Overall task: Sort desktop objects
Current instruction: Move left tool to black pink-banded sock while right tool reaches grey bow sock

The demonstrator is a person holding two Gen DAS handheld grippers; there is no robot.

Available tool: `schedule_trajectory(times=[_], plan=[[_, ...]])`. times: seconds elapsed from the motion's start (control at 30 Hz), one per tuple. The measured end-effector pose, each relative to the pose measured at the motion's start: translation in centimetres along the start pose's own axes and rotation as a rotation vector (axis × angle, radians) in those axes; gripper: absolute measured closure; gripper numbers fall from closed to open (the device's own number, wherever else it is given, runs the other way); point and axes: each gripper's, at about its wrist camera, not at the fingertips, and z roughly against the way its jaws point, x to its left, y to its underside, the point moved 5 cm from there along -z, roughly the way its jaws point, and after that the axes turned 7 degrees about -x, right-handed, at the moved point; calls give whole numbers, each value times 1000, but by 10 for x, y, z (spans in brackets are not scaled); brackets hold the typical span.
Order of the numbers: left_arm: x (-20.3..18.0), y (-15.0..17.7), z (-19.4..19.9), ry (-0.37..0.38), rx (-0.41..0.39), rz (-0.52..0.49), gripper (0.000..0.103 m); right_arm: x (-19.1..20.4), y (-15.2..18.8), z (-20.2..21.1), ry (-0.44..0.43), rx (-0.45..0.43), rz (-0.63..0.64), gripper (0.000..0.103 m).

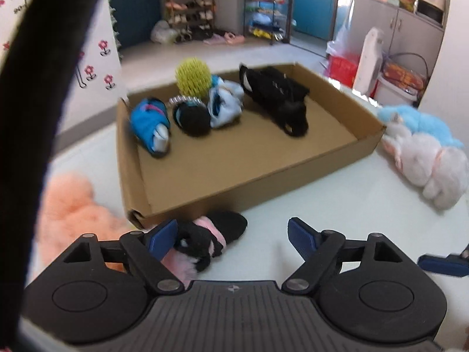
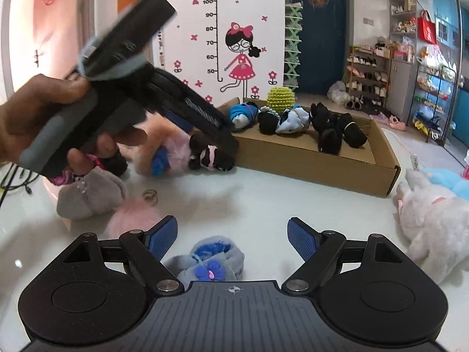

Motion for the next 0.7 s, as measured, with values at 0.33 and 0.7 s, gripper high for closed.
schedule_trajectory(times=[0.33, 0.7], plan=[[-18, 20, -15, 97, 79, 66, 23, -5, 11, -1, 20, 6, 6, 17], [-35, 12, 13, -38, -59, 11, 8, -28, 15, 21, 77, -29, -39, 16]])
